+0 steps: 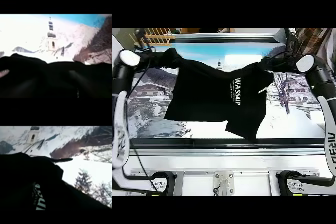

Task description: Fold the clothes and pants, and hang the long-sleeved shirts on hangers.

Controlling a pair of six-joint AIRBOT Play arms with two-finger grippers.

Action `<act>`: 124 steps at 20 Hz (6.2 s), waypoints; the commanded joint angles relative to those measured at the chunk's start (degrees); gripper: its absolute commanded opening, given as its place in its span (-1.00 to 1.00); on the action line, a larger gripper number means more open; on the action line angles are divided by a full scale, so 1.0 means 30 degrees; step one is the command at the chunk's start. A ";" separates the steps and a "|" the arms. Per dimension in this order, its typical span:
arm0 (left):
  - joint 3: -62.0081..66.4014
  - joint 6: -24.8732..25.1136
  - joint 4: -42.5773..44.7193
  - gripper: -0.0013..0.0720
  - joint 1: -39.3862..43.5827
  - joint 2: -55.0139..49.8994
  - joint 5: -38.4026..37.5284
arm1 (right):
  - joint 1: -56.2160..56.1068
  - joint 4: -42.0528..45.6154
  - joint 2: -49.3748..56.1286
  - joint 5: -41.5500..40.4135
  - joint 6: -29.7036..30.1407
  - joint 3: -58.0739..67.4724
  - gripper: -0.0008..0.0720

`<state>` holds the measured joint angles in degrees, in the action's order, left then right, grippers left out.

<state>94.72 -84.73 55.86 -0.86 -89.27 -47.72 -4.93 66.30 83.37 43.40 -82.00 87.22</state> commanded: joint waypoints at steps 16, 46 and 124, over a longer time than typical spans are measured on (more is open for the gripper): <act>-1.6728 -0.5195 0.2951 0.67 -0.9442 0.5661 -0.0554 | 0.1690 -0.2346 -1.0688 0.3636 0.0699 -0.7155 0.60; -1.4644 -0.3024 0.2127 -0.94 -0.5523 0.5493 0.1734 | 0.7278 -0.1333 -0.5595 0.4051 -0.2368 -1.3107 0.87; -0.3949 -0.2047 0.2047 -0.95 -0.3854 -0.1967 -0.2805 | 0.2798 0.2499 0.0823 0.3832 -0.1406 -0.3985 -0.95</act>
<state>85.73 -91.57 61.76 -12.27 -95.77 -54.85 3.51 71.44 88.29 54.65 -85.78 80.12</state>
